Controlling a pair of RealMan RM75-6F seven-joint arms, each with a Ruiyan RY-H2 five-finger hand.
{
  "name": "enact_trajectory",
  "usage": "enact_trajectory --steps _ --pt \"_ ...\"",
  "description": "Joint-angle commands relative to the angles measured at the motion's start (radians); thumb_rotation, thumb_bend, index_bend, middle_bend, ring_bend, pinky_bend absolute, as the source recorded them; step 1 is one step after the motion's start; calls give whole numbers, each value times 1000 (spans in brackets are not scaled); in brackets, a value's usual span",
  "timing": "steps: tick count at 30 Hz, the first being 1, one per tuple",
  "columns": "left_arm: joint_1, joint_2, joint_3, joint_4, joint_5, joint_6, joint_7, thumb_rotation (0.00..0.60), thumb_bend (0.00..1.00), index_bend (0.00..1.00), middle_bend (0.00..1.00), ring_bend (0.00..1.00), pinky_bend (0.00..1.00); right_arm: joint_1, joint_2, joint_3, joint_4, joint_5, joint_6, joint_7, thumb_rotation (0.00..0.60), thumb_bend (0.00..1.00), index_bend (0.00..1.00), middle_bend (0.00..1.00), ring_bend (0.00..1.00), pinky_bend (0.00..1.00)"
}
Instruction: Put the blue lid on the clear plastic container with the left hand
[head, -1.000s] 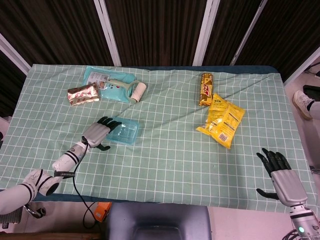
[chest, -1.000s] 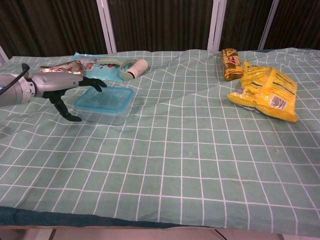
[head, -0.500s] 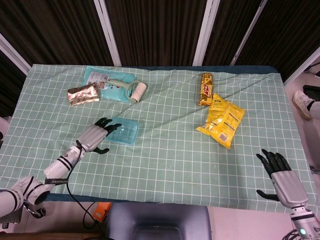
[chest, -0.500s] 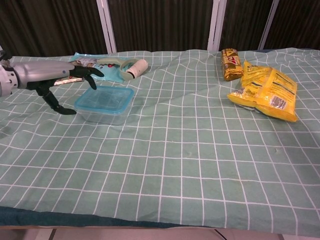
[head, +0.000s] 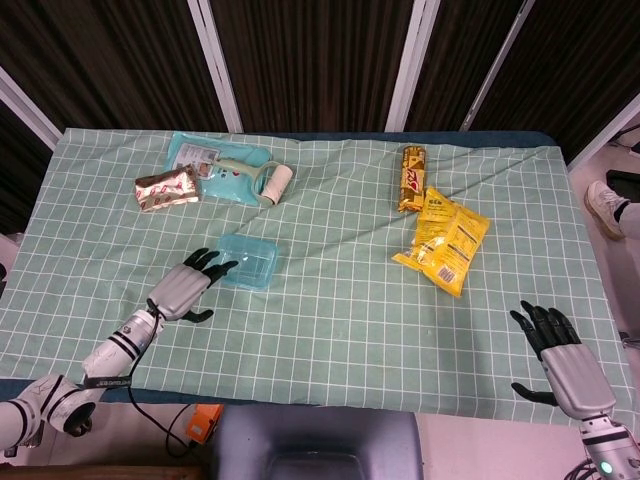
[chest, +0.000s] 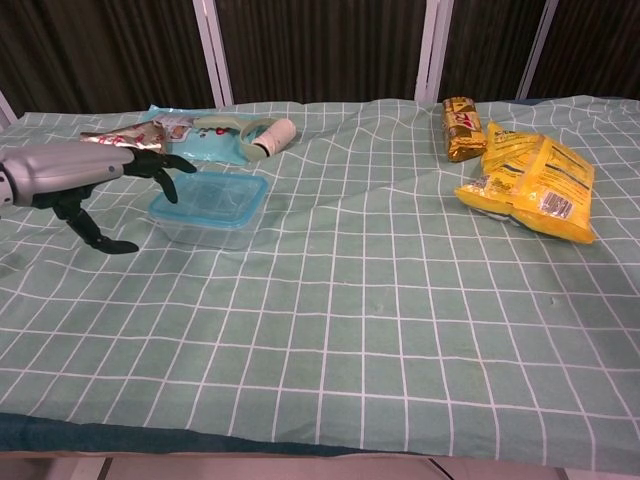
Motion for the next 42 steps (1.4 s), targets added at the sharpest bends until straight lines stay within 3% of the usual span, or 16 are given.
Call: enact_trajectory --steps 1,42 --pt "3 -7 -7 14 -7 -1 7 600 242 0 198 0 0 1 -1 1 -1 2 -4 -3 600 201 0 0 0 0" --pt "6 -46 4 55 -18 -84 29 600 240 0 218 0 0 -2 1 3 -3 -1 3 2 600 201 0 0 0 0"
